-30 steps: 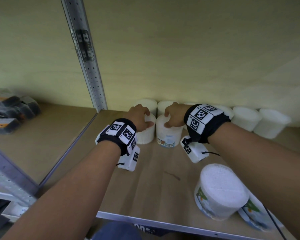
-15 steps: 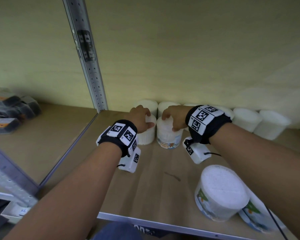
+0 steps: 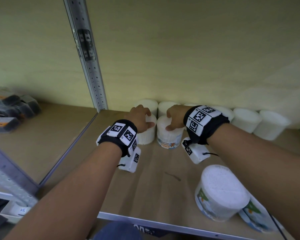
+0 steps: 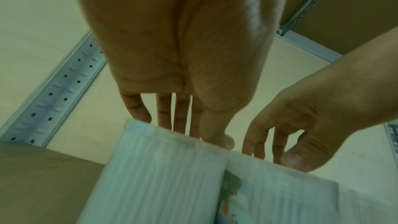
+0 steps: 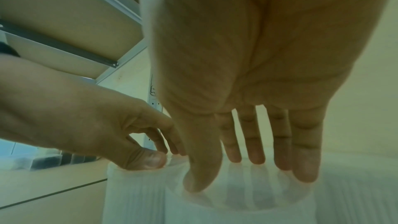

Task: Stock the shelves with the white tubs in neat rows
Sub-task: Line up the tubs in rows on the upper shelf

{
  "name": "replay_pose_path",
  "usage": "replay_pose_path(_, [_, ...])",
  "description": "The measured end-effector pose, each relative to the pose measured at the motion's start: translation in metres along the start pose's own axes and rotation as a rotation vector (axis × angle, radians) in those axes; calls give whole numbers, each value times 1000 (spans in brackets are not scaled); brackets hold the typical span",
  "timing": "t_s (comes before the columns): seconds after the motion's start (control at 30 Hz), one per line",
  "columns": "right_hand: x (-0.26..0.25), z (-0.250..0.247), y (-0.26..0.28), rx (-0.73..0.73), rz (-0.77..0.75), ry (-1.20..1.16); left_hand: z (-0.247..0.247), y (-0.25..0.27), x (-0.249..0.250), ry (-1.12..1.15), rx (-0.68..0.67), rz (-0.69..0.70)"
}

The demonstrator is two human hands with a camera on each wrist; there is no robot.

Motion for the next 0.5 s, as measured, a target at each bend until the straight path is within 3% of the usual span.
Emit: replay_pose_path(0.5, [-2,-1,-8,-2,-30,79,-4,3,2,16,-56,43])
Point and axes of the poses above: each hand's wrist, its own y-axis away from the middle knuckle, its own z-axis out of the palm, x = y × z, the point moved 3 cm from there along -y, towards the middle knuckle, and after that the axes turned 7 degrees about -z, right-handed, at the moved point
